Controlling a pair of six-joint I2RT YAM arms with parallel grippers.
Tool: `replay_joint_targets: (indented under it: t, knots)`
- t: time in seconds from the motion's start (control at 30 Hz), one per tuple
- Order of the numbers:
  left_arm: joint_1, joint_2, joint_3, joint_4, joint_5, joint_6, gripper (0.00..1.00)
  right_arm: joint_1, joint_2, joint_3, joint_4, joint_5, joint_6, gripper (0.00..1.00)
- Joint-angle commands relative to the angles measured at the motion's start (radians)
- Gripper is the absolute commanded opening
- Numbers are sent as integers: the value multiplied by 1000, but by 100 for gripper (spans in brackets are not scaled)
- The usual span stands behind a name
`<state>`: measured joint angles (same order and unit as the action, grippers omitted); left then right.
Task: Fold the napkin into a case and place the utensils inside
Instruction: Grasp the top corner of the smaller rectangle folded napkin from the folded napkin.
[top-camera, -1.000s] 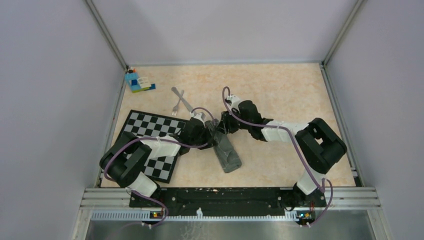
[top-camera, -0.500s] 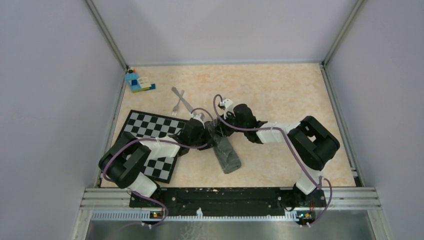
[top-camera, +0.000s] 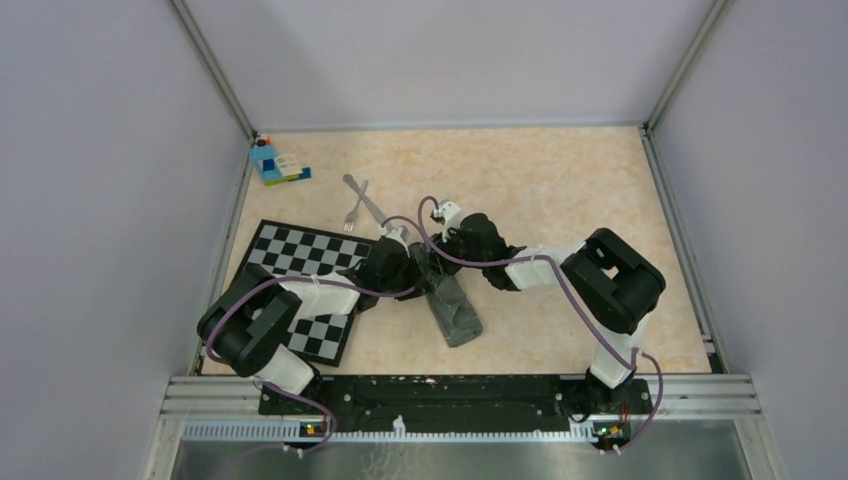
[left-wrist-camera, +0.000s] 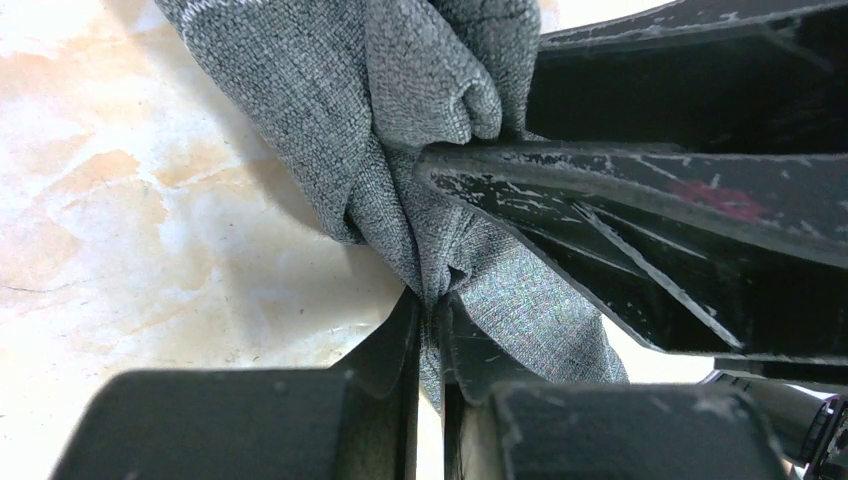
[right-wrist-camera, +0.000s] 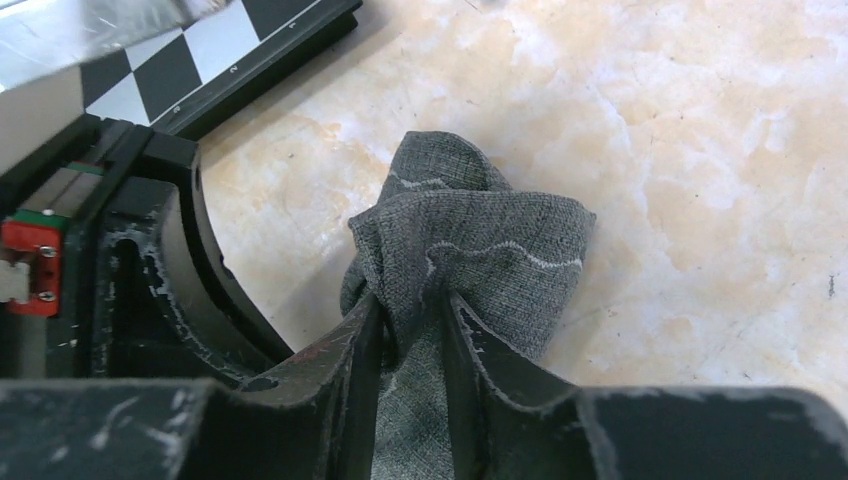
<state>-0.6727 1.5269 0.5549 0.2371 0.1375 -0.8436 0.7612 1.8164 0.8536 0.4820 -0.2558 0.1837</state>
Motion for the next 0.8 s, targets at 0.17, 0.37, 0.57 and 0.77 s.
replay_joint_targets:
  t: [0.17, 0.37, 0.57, 0.77]
  knots:
    - [-1, -54, -47, -54, 4, 12, 24, 12, -8, 41, 74, -5, 42, 0]
    - [26, -274, -53, -204, -123, 52, 63, 12, -29, 55, 12, 9, 179, 0]
    - [90, -346, 20, -286, -255, 131, 62, 15, -45, 71, -53, 77, 255, 0]
    - [82, -163, 196, -307, -245, 258, 39, 16, -81, 82, -135, 154, 345, 0]
